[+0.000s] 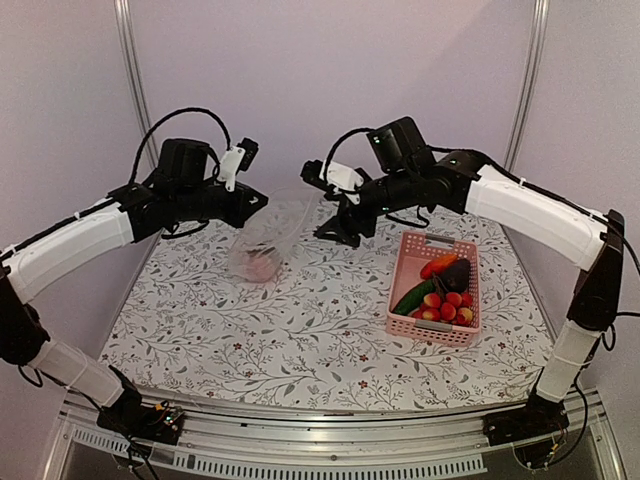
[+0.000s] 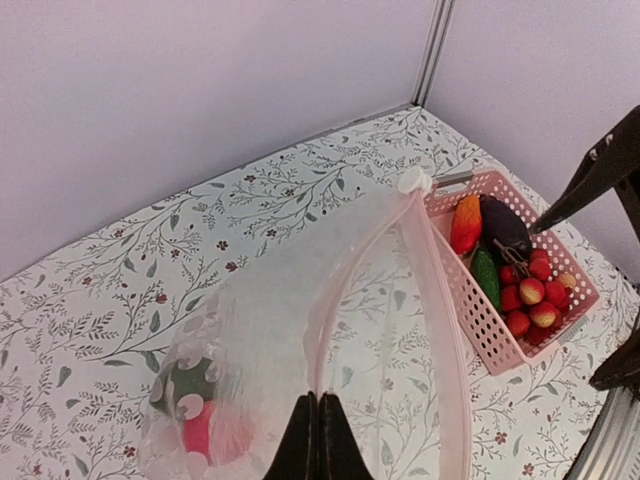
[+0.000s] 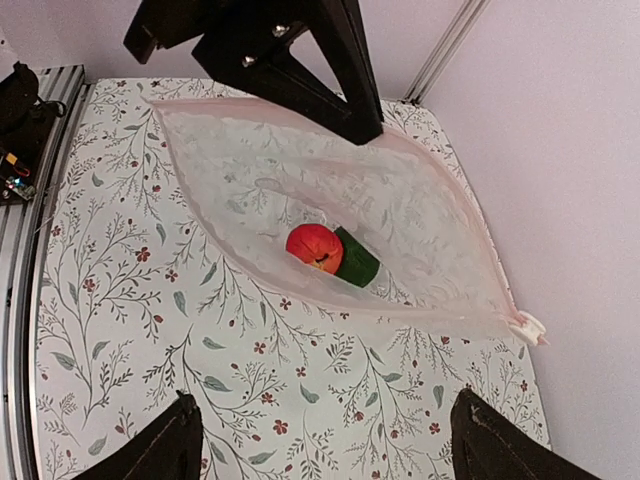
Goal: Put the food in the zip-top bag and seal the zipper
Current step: Pick up the fake fruit from the bin.
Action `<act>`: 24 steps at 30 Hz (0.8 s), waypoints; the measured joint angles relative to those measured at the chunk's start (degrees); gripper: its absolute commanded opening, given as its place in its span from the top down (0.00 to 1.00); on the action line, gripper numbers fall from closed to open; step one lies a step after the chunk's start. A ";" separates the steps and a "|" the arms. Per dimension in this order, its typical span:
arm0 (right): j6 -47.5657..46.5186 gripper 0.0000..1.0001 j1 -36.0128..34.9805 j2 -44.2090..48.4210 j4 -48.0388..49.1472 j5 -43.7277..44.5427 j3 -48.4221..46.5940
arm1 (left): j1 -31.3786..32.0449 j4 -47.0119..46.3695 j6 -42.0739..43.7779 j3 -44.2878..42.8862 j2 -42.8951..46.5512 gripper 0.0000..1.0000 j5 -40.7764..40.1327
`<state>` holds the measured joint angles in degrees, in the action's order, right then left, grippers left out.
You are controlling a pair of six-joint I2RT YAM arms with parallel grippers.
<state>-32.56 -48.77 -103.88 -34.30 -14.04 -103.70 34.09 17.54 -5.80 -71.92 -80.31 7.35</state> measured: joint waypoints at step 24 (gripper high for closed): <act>2.49 0.42 31.56 22.80 0.96 -0.33 38.10 | -1.36 -1.79 -0.31 1.05 -0.57 1.00 0.00</act>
<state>-30.06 -17.21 -81.08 -33.34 -14.37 -65.60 32.73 15.75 -6.11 -70.87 -80.88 7.35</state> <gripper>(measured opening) 0.597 0.006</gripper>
